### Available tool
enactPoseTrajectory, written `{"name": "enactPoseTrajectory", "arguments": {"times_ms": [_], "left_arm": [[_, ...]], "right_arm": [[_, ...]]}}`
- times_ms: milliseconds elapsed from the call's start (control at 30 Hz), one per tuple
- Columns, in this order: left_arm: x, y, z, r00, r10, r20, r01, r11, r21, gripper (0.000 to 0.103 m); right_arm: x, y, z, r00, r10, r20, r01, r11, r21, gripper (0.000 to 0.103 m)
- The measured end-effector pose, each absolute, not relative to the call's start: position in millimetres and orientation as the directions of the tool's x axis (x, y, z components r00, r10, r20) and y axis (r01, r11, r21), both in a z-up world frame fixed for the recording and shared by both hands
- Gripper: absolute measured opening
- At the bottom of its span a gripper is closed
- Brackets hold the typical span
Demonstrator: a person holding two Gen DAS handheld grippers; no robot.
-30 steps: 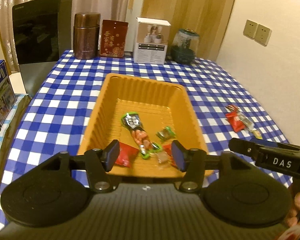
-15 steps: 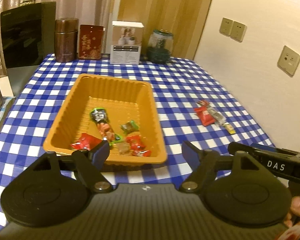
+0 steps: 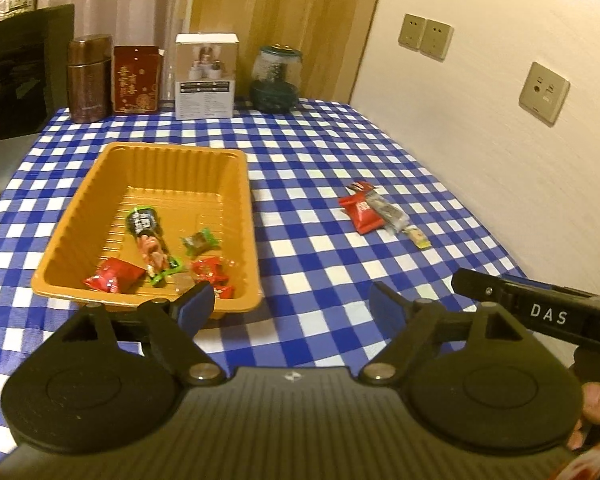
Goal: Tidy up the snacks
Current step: 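Move both tools back toward the remaining snacks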
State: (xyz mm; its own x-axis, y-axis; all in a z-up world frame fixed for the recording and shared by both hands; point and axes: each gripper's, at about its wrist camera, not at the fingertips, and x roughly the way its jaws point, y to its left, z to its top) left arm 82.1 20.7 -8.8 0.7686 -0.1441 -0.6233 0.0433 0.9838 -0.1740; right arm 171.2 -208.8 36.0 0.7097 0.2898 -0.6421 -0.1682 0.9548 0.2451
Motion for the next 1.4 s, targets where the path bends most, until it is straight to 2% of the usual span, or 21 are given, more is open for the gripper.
{"name": "enactPoseTrajectory", "arguments": {"times_ms": [733,1400], "left_arm": [[96.8,-14.8,-5.1,0.758,-0.197,-0.621,0.109,0.978,-0.177,0.090],[167.4,-49.1,-28.6,0.751,-0.219,-0.623,0.128,0.974,-0.188,0.091]], "right_arm": [[174.9,-244.1,51.7,0.740,0.207,-0.640,-0.109,0.976,0.190,0.070],[237.8,-275.9,11.3,0.733,0.182,-0.655,-0.125,0.983,0.133,0.070]]}}
